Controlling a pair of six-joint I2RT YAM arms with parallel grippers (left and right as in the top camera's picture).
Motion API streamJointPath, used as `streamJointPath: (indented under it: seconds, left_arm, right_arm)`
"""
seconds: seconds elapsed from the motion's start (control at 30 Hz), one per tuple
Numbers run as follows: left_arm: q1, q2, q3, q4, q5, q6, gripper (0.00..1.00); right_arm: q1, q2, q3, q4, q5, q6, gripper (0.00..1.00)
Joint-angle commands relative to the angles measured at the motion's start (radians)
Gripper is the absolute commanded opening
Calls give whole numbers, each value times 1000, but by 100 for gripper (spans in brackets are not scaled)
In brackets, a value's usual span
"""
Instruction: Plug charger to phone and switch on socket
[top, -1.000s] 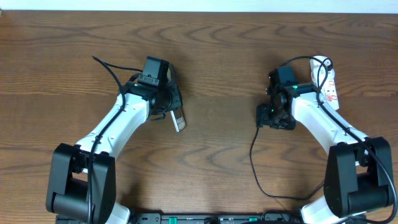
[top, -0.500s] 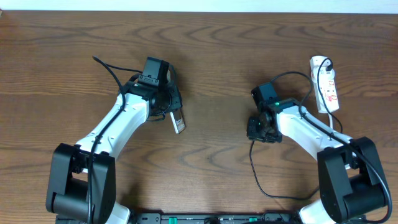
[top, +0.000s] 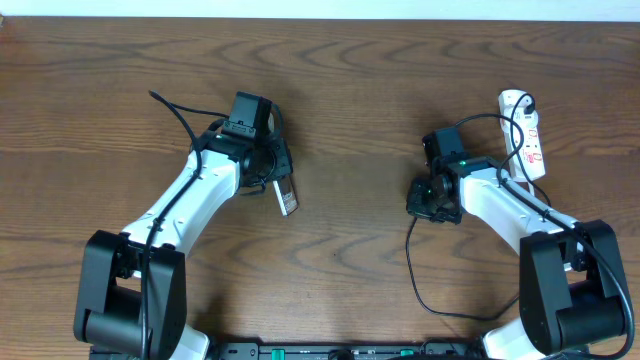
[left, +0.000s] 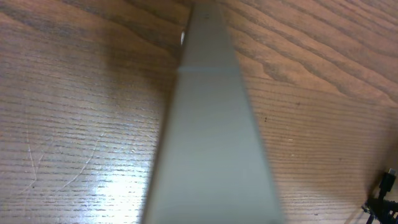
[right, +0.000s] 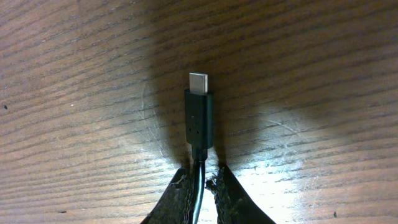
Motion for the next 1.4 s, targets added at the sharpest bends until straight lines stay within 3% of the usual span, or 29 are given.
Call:
streamJointPath:
  seconds: [0.0, 0.2, 0.5, 0.57, 0.73, 0.83, 1.03, 1.23, 1.37]
  left_arm:
    - [0, -19, 17, -2, -6, 18, 8]
    - [0, -19, 17, -2, -6, 17, 7]
    - [0, -19, 17, -2, 10, 17, 8]
    - [2, -19, 17, 1, 52, 17, 7]
    - [5, -19, 18, 50, 178, 18, 7]
    - [28, -19, 18, 109, 352, 22, 7]
    - [113, -19, 18, 317, 788, 2, 7]
    - [143, -19, 18, 452, 916, -141, 7]
    - [136, -19, 18, 570, 950, -236, 7]
  right_arm:
    - [-4, 0, -13, -1, 0, -26, 16]
    - [-3, 0, -35, -5, -4, 32, 20]
    - [-3, 0, -43, 37, -41, 31, 9]
    - [-3, 0, -43, 41, -95, 31, 1]
    - [-21, -8, -40, 65, -172, -14, 1]
    - [-67, -36, -39, 73, -325, -117, 1]
    - [-203, -119, -39, 164, -913, -488, 1]
    - [-261, -134, -39, 203, -1323, -671, 1]
    - [-248, -134, -39, 220, -1431, -711, 1]
